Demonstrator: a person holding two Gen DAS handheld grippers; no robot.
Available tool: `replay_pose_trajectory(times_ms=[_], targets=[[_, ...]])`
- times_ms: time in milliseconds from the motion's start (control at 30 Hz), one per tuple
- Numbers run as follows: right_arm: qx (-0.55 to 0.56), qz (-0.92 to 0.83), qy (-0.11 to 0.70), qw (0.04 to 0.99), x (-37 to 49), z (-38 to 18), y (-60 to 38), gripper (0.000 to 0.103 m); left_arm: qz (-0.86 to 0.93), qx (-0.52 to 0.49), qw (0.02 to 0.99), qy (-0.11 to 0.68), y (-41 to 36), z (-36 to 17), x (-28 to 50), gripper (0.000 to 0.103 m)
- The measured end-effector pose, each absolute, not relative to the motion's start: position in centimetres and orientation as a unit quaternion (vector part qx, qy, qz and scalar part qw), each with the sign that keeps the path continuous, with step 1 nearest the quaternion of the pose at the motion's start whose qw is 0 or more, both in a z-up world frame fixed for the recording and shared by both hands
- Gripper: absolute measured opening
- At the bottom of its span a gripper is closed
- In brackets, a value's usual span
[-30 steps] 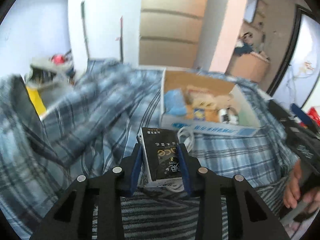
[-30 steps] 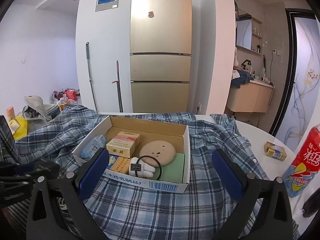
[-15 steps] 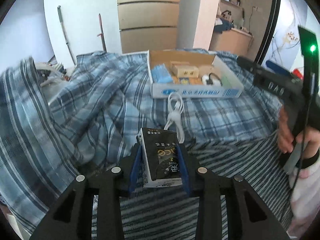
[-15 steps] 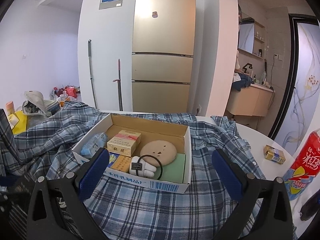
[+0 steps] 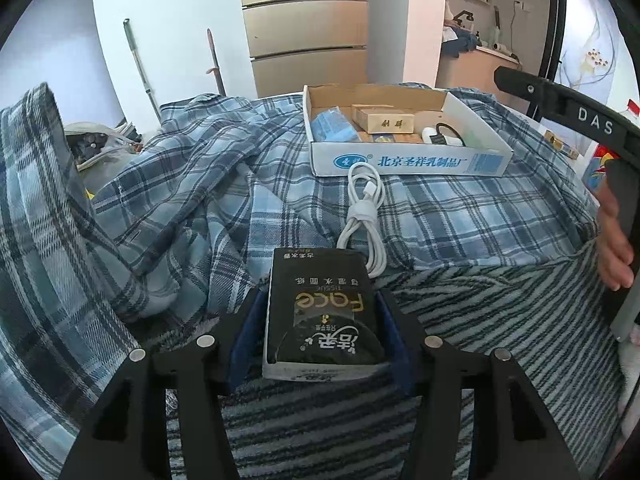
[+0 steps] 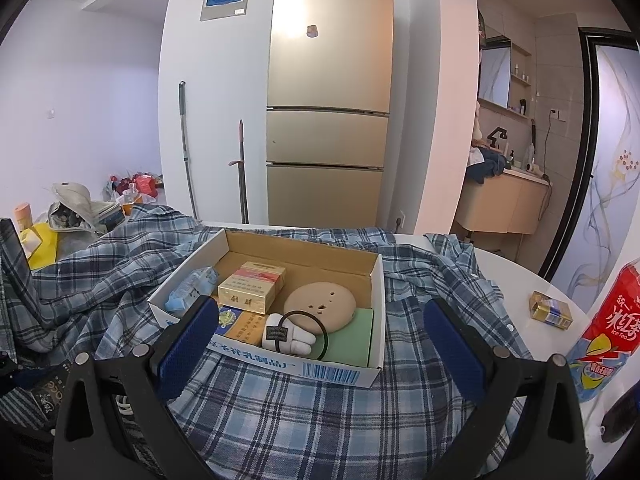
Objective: Organize soft objects
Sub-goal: 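Lift the tissue pack with the left tool while the right tool grasps the white USB cable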
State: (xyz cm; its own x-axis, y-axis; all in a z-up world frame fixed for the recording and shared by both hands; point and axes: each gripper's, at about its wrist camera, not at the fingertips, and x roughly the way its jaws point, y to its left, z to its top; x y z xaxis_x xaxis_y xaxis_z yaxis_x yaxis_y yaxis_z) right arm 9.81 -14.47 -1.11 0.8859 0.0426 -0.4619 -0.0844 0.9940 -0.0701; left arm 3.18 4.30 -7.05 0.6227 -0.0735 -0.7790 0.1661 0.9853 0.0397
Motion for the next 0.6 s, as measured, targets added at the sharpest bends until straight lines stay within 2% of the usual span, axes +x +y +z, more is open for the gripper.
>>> replay_pose_trajectory(times_ms=[67,300,467,600], targets=[[-0.044,0.033,0.239,0.97,9.8,-1.1,-14.4,0.102,-0.069,0.048,0.904,0.419,4.6,-6.9,3.0,0.048],[-0.007,0.088,0.284,0.955,9.4,0.5,-13.2,0.102,-0.065,0.027,0.939,0.336,5.8,-3.6,2.1,0.048],[-0.009,0.107,0.333,0.937,10.6,0.5,-10.3,0.102,-0.054,-0.016,0.974,0.221,7.8,-2.4,0.7,0.048],[-0.002,0.131,0.411,0.902,12.6,-1.4,-7.7,0.102,-0.046,-0.053,0.973,0.221,9.4,-2.9,0.9,0.048]])
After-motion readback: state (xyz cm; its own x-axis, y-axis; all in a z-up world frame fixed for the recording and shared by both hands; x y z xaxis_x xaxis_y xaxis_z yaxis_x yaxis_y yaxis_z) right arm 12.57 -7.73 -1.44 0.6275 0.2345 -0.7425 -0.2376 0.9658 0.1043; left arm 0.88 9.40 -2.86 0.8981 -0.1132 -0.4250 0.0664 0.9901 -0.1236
